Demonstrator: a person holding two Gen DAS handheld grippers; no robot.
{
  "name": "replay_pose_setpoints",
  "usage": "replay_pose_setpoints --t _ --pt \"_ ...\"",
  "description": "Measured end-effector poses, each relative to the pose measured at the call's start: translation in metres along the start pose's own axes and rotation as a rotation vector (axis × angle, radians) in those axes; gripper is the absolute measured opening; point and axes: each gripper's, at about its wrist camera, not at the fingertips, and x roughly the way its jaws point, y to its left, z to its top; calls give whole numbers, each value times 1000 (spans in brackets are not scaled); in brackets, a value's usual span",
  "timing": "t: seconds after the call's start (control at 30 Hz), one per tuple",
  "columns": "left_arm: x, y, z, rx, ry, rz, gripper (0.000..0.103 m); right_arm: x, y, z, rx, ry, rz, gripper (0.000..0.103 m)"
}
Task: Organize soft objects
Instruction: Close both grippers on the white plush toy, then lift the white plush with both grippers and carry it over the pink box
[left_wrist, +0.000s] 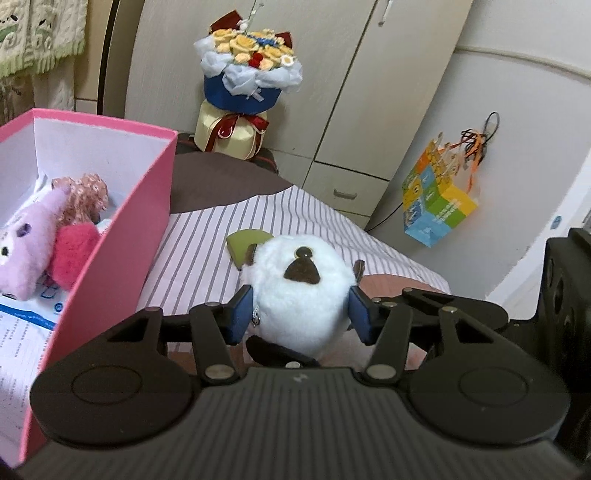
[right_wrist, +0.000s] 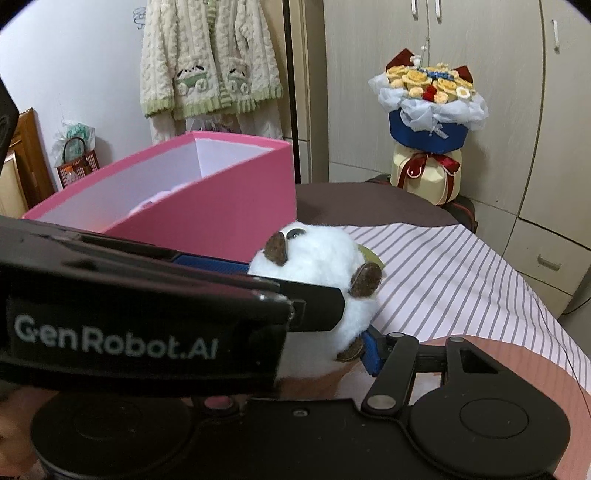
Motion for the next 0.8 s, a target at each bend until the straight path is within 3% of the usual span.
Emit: replay_pose_setpoints --t 0.4,0.8 --pt "-54 -7 -11 103 -26 -22 53 -37 38 -4 23 -43 -36 66" --pt "-98 6 -20 208 112 -123 52 -71 78 -19 62 -11 -22 66"
